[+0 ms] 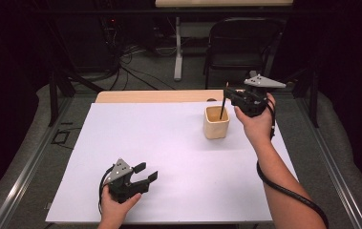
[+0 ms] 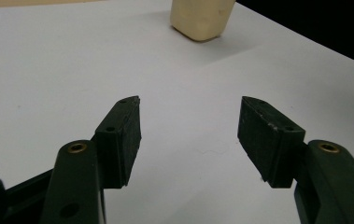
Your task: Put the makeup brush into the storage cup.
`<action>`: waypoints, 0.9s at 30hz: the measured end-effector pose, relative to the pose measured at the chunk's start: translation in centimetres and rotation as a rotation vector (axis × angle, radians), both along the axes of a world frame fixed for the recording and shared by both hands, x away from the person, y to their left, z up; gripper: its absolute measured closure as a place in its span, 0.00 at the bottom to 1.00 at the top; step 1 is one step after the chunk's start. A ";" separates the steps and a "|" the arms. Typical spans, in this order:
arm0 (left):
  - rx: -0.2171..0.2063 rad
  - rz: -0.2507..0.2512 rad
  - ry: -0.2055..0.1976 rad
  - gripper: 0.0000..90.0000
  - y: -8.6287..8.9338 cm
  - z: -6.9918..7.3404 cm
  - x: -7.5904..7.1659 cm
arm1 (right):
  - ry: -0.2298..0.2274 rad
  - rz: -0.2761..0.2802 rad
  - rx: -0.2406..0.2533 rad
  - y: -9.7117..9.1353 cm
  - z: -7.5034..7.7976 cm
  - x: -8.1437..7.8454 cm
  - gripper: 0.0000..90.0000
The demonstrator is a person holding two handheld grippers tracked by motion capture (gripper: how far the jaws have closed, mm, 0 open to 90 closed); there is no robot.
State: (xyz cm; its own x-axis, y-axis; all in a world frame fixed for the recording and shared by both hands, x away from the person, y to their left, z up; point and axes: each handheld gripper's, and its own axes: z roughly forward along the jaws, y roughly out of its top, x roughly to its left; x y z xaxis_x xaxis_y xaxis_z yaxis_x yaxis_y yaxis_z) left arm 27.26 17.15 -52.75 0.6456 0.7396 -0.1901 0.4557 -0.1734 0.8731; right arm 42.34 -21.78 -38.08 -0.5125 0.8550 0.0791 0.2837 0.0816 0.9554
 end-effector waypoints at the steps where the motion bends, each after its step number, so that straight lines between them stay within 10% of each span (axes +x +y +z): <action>1: -0.001 0.000 0.001 0.44 0.0 0.0 0.0 | 0.000 -0.004 -0.002 0.0 0.1 0.1 0.93; 27: -0.008 0.000 0.001 0.44 -0.1 0.0 0.0 | -0.005 -0.063 -0.010 -0.6 0.5 1.6 0.93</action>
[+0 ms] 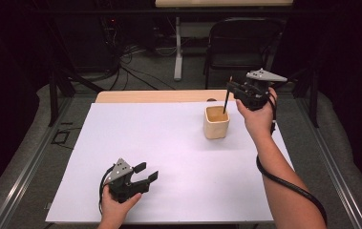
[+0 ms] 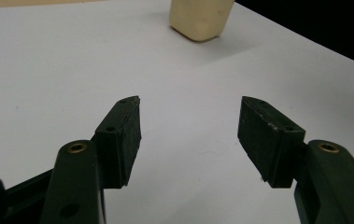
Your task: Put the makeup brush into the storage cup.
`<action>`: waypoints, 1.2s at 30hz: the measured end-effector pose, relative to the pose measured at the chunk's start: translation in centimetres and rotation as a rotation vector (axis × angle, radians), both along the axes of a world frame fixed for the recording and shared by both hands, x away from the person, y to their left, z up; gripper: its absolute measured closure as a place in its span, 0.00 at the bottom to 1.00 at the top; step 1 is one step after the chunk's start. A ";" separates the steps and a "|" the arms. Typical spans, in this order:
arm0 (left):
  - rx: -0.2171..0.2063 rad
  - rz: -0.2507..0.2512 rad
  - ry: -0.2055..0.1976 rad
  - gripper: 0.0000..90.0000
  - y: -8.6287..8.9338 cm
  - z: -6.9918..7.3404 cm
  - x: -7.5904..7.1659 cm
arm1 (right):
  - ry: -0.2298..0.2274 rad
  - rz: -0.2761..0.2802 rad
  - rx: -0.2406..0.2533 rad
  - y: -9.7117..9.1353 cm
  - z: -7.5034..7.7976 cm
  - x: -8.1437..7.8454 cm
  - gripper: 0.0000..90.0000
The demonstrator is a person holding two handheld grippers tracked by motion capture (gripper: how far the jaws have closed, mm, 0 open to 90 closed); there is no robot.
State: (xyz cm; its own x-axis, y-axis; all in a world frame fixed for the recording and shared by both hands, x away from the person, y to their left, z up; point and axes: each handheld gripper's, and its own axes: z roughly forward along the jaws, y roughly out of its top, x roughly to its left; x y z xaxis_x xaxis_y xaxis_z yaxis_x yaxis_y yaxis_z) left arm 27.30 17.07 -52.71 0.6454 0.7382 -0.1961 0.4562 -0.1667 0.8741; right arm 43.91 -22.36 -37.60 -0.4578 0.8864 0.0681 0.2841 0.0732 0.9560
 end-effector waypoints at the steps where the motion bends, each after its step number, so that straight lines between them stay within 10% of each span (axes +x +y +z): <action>1: 0.000 0.000 0.000 0.44 0.0 0.0 0.0 | 0.004 -0.001 -0.003 0.0 -0.1 0.0 0.93; 36: 0.003 0.002 0.001 0.44 0.0 -0.1 0.1 | 0.053 -0.023 -0.021 0.5 -4.8 1.0 0.93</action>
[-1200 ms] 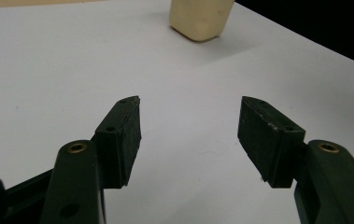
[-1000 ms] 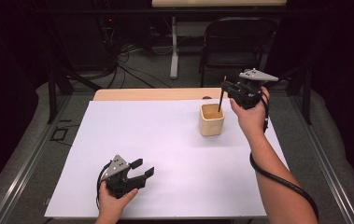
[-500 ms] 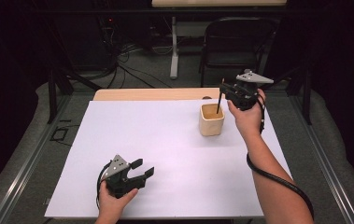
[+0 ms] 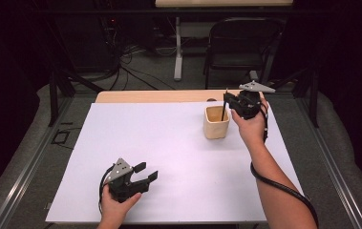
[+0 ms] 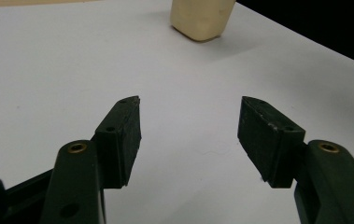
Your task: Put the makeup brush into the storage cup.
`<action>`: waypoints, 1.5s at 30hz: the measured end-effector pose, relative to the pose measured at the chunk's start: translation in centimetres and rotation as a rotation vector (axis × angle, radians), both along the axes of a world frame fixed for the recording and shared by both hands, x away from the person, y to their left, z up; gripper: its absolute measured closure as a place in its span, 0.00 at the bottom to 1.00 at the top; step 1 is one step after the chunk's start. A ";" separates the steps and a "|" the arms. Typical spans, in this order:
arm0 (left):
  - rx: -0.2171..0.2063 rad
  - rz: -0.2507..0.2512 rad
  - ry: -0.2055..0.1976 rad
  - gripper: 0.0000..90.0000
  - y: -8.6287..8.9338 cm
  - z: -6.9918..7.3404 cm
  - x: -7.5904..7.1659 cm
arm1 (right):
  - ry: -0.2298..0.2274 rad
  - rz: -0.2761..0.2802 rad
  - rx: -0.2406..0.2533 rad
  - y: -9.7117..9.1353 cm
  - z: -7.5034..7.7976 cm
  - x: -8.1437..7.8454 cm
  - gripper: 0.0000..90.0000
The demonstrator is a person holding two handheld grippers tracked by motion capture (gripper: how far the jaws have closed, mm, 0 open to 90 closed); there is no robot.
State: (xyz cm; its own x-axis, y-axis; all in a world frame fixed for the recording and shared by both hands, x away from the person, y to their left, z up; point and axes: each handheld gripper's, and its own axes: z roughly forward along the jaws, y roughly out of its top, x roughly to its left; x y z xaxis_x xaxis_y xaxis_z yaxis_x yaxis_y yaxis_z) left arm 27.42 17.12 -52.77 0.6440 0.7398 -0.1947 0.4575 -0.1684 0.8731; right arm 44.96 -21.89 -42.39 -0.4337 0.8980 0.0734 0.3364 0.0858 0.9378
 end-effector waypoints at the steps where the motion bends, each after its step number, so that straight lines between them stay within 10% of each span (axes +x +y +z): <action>1: 0.000 0.000 0.000 0.44 0.0 0.0 0.0 | -0.001 -0.001 0.004 0.0 -0.1 -0.1 0.93; 45: 0.002 -0.003 -0.003 0.44 -0.1 0.0 0.0 | 0.035 0.016 -0.033 0.6 -3.8 -0.7 0.93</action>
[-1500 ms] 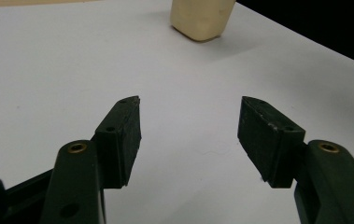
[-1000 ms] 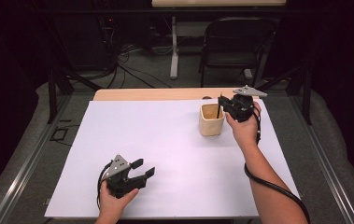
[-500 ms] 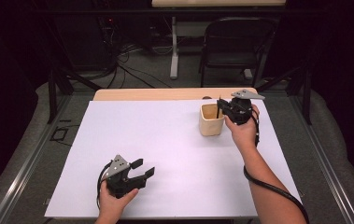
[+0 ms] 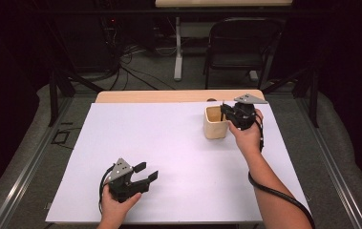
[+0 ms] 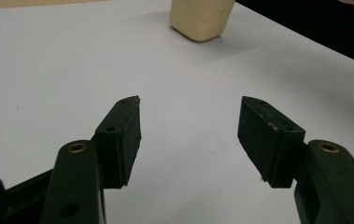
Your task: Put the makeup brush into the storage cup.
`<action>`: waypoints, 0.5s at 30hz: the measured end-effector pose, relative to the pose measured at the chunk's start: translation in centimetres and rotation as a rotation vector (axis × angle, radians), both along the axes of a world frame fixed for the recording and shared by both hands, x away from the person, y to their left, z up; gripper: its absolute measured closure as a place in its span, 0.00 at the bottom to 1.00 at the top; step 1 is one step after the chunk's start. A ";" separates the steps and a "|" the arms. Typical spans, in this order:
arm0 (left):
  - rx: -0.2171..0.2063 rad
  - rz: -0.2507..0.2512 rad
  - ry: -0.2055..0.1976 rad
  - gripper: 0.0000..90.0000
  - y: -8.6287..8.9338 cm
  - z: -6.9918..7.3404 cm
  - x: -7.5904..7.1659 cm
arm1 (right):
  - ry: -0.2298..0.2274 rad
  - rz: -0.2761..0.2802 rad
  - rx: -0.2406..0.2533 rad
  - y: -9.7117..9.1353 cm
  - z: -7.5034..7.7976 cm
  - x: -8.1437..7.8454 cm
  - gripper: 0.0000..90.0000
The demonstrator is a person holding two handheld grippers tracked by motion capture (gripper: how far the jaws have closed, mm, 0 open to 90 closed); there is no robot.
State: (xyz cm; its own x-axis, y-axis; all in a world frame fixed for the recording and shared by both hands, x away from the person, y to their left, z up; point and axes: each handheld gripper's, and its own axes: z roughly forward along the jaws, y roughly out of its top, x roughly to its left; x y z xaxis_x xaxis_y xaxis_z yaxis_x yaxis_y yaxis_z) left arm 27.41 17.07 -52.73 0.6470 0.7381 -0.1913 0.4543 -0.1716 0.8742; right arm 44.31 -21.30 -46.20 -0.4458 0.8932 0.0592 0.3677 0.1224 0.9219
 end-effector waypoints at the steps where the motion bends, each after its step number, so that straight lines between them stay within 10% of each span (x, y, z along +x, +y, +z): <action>1: 0.003 0.000 0.000 0.44 0.0 0.0 0.0 | 0.000 -0.001 0.000 0.0 0.0 0.0 0.93; 15: 0.002 0.000 -0.004 0.44 0.1 0.1 0.0 | 0.007 0.012 -0.035 0.7 -0.6 0.0 0.93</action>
